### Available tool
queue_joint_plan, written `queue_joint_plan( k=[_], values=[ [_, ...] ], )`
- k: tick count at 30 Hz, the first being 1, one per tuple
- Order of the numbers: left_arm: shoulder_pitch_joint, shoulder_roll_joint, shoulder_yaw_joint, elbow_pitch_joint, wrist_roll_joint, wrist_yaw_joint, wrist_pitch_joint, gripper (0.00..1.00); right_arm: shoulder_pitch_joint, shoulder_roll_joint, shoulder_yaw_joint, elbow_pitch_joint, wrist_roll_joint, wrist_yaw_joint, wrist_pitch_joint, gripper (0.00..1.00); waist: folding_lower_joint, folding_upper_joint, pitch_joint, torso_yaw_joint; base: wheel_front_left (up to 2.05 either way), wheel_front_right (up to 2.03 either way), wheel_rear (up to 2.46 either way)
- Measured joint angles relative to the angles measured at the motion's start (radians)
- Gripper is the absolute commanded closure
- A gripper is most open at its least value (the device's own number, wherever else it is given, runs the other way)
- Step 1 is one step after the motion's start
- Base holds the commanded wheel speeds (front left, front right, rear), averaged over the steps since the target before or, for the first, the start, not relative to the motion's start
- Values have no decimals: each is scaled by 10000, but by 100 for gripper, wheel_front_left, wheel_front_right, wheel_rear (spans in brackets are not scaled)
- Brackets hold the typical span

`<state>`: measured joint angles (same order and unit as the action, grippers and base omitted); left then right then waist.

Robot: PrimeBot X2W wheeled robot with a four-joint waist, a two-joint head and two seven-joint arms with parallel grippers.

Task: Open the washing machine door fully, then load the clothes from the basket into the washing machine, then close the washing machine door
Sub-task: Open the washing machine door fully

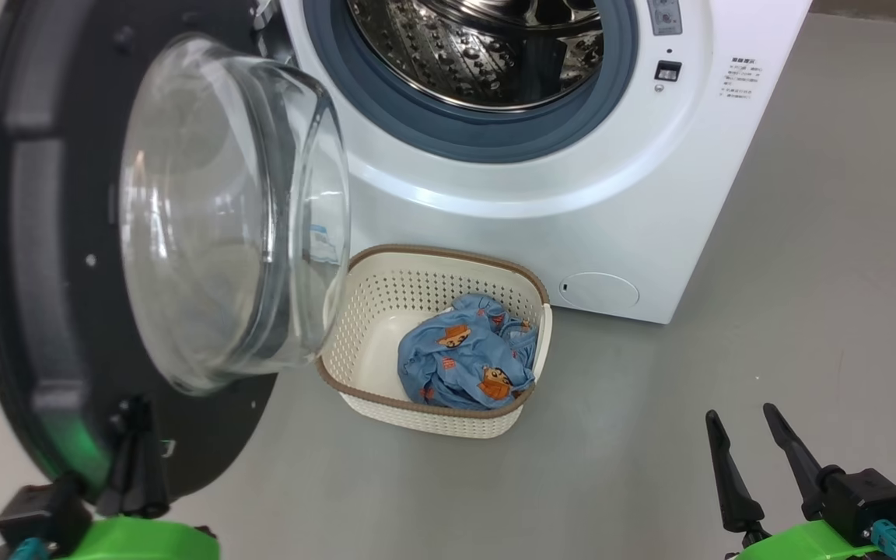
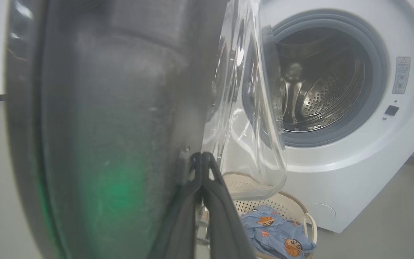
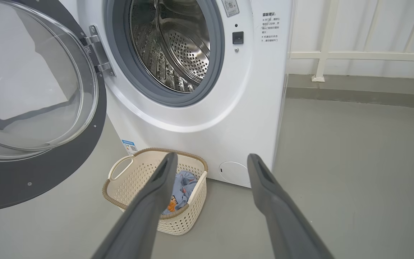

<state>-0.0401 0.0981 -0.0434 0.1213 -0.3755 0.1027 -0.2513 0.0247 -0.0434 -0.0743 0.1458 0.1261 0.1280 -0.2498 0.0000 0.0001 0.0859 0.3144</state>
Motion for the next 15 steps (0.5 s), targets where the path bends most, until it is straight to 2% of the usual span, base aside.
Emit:
queue_joint_plan(
  k=[15],
  values=[
    [-751, 130, 2201, 1024, -299, 117, -38, 100, -165, -2, 63, 4, -119, 0, 0, 0, 0, 0, 494, -305, 0, 0, 0]
  ],
)
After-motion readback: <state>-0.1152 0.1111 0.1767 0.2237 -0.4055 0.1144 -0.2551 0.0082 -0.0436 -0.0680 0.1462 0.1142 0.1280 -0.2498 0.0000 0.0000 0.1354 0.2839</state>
